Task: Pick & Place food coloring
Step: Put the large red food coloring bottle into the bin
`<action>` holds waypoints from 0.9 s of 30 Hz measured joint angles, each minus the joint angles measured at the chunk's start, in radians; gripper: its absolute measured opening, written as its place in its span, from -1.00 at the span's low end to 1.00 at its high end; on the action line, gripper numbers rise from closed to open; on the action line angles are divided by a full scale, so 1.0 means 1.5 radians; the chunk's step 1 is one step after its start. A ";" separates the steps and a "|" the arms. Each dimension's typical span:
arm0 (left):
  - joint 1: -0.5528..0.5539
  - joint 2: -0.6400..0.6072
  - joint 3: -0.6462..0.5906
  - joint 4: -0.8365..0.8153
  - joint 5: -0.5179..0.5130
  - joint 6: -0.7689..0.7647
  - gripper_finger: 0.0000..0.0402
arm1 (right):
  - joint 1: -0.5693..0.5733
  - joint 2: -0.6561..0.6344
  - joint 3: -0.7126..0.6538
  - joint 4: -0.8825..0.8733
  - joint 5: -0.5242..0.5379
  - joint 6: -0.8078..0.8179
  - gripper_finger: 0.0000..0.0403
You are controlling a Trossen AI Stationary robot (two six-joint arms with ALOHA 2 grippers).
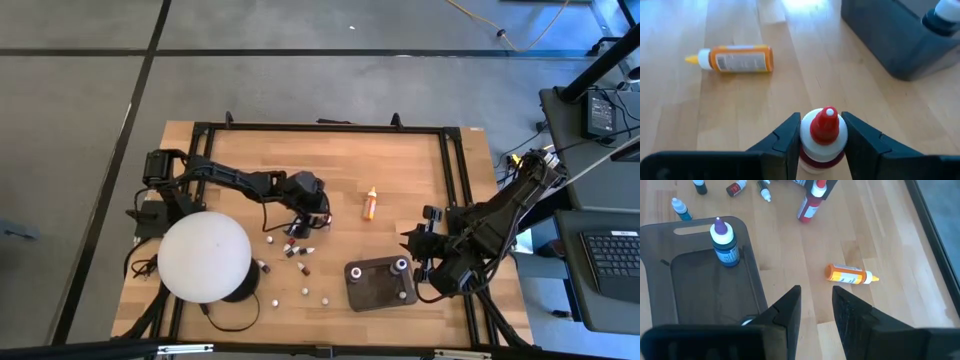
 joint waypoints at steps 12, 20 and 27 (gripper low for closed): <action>-0.038 0.001 0.105 0.037 0.002 -0.012 -0.41 | 0.000 0.000 0.000 0.000 0.000 0.000 -0.43; -0.107 0.006 0.128 0.131 0.086 0.030 -0.41 | 0.000 0.000 0.000 0.000 0.000 0.000 -0.43; -0.122 0.050 0.143 0.216 0.084 0.033 -0.42 | 0.000 0.001 0.000 0.001 0.000 0.000 -0.43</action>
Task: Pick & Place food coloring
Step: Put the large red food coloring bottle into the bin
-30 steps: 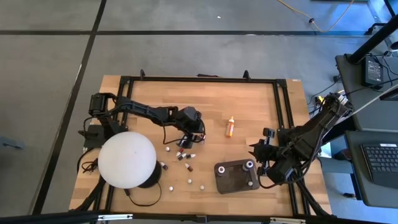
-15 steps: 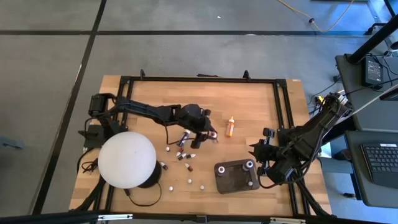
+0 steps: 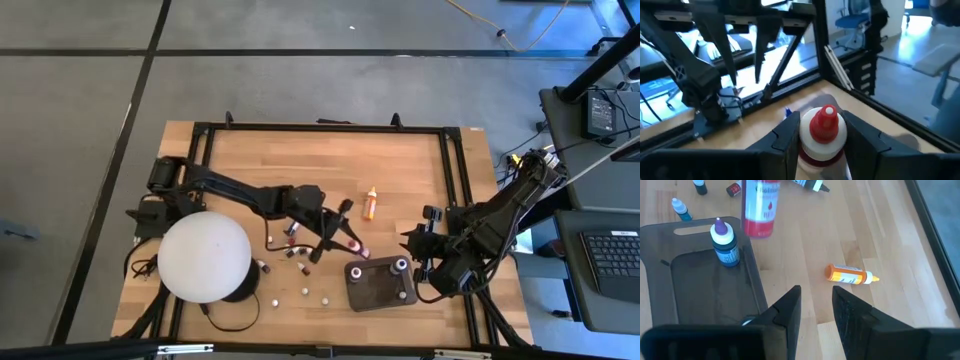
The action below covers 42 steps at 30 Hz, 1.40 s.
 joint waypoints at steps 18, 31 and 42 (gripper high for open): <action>-0.001 0.149 0.138 -0.097 0.109 0.000 -0.40 | 0.000 0.000 0.000 -0.002 0.001 0.002 -0.43; 0.000 0.191 0.139 -0.081 0.109 0.017 -0.38 | 0.000 0.000 0.000 -0.001 0.007 0.000 -0.43; 0.000 0.216 0.138 -0.072 0.107 0.026 -0.38 | 0.000 0.000 0.000 -0.001 0.007 0.000 -0.43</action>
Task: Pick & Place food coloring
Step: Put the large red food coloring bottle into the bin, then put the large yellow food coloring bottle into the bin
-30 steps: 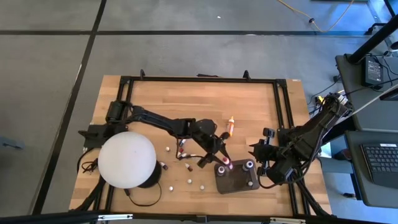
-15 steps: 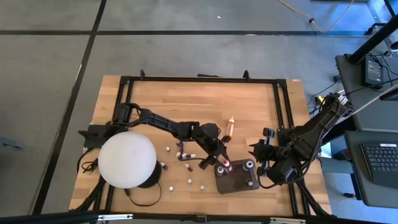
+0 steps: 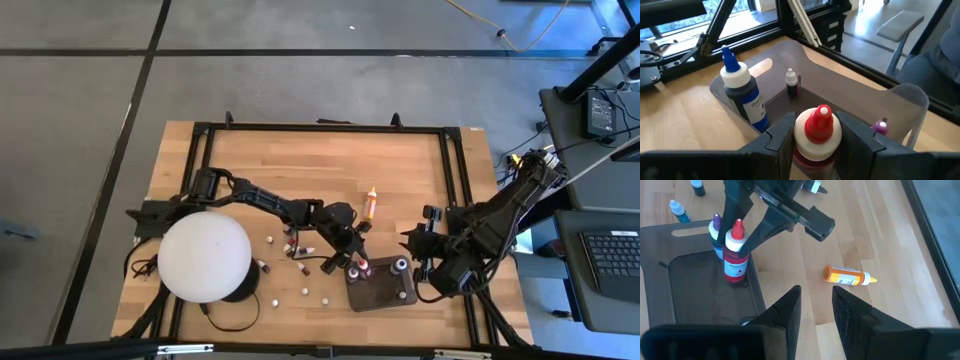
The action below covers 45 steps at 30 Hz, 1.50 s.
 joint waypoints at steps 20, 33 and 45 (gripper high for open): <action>0.000 0.000 0.000 -0.006 -0.001 -0.004 -0.27 | 0.000 0.000 0.000 0.000 -0.001 0.000 -0.43; 0.006 -0.010 -0.001 -0.010 -0.002 -0.012 -0.28 | 0.000 0.000 0.000 0.001 -0.001 0.000 -0.43; 0.102 -0.120 -0.013 -0.058 0.002 -0.083 -0.28 | -0.049 -0.002 0.000 -0.044 0.001 0.187 -0.43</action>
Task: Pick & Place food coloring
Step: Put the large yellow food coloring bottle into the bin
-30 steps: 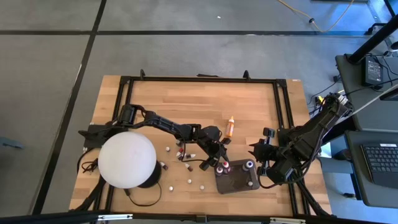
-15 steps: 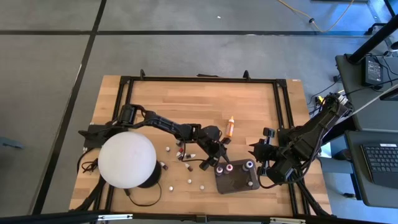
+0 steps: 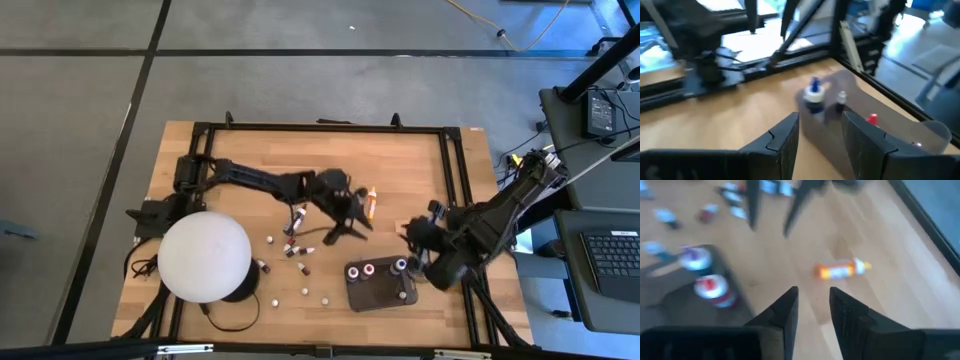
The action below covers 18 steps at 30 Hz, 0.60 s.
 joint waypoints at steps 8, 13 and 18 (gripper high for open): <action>0.086 -0.094 -0.114 0.013 0.002 -0.033 -0.28 | -0.162 -0.013 0.000 -0.087 -0.043 0.017 -0.43; 0.131 -0.205 -0.228 0.029 0.002 -0.037 -0.26 | -0.233 -0.047 0.000 -0.051 -0.050 -0.093 -0.43; 0.157 -0.336 -0.377 0.115 0.002 -0.073 -0.28 | -0.267 -0.099 -0.034 0.059 -0.049 -0.216 -0.43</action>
